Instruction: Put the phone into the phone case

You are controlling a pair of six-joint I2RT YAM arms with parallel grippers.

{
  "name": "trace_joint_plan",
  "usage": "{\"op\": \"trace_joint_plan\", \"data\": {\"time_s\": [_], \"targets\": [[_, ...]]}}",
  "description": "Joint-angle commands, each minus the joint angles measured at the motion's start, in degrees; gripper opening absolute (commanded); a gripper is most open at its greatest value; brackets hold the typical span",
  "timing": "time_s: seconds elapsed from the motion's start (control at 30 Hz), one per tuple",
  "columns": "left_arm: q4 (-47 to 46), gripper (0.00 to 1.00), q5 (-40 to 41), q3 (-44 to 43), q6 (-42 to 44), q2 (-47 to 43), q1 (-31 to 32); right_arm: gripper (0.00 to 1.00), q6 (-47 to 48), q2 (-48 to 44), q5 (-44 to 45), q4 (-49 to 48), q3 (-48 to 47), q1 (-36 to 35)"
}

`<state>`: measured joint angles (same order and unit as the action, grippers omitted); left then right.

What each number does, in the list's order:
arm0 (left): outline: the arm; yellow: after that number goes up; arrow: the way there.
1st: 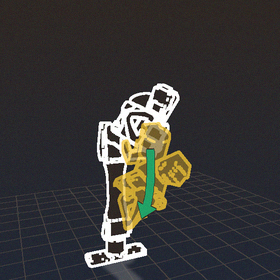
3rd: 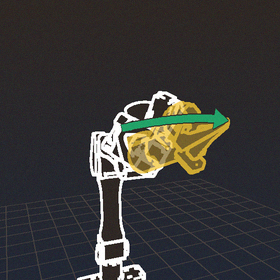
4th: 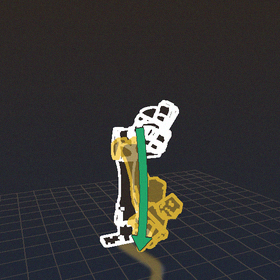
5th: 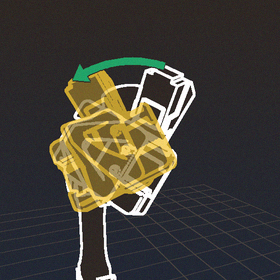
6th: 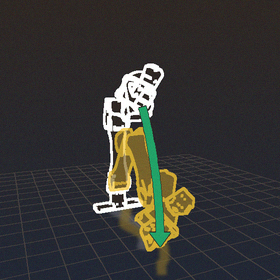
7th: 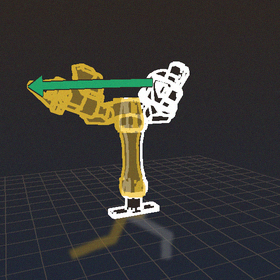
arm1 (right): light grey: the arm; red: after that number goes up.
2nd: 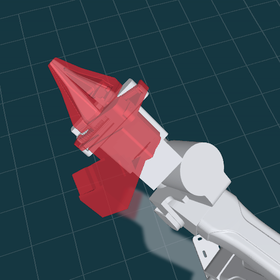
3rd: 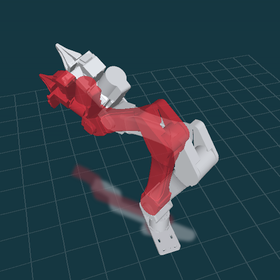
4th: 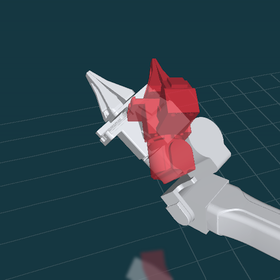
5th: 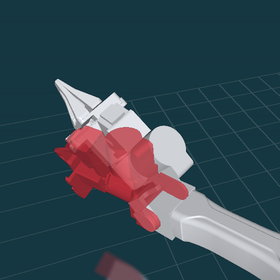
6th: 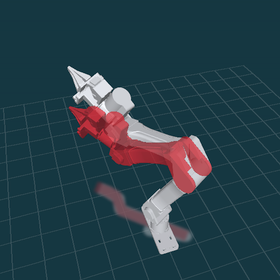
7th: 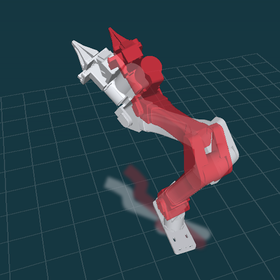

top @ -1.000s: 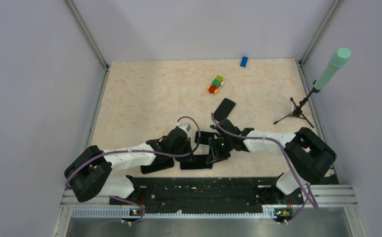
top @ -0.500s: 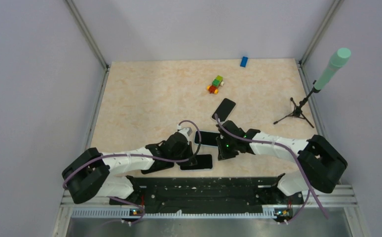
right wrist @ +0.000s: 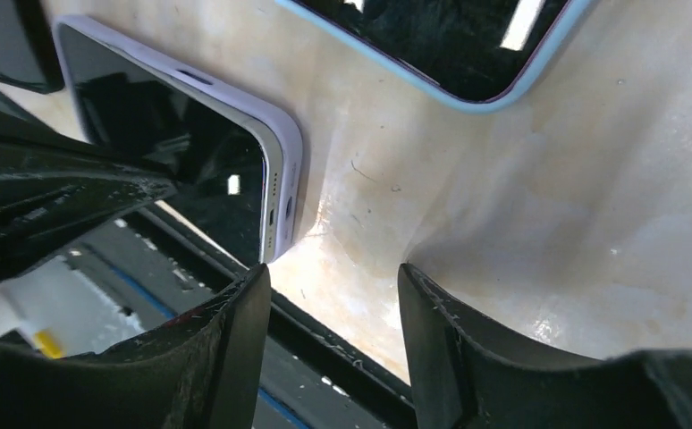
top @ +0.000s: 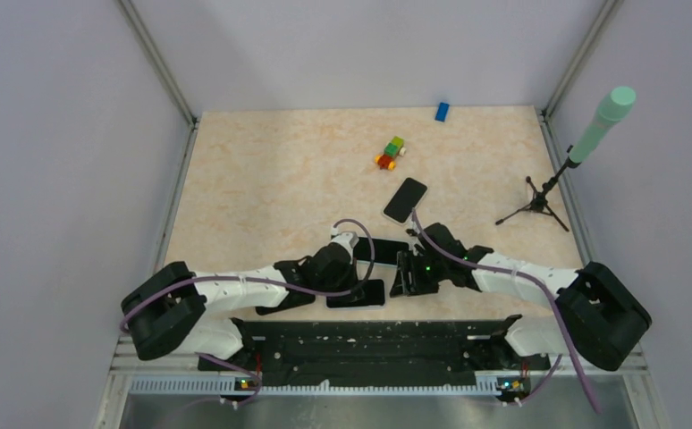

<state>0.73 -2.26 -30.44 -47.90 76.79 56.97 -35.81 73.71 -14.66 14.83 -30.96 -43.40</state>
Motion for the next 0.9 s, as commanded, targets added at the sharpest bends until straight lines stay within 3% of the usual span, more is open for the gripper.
{"op": "trace_joint_plan", "data": {"time_s": [0.0,0.3,0.53,0.7,0.87], "targets": [[8.3,0.00,4.7,0.6,1.4,3.1,1.7,0.53,-4.0,-1.2,-11.9,-11.4,5.3,5.2],[9.1,0.00,6.2,-0.7,1.2,4.9,3.3,0.39,-7.7,7.2,-21.5,-25.0,8.9,7.3],[9.3,0.00,6.7,-1.0,1.0,5.1,3.8,0.26,-7.5,13.7,-22.0,-26.8,9.2,7.3],[9.3,0.00,7.1,-1.5,0.9,5.4,4.1,0.19,-4.6,16.6,-17.6,-22.5,7.3,6.6],[9.3,0.00,7.2,-2.1,0.9,6.3,4.4,0.17,-0.6,18.1,-6.4,-10.9,2.6,2.0]]}}
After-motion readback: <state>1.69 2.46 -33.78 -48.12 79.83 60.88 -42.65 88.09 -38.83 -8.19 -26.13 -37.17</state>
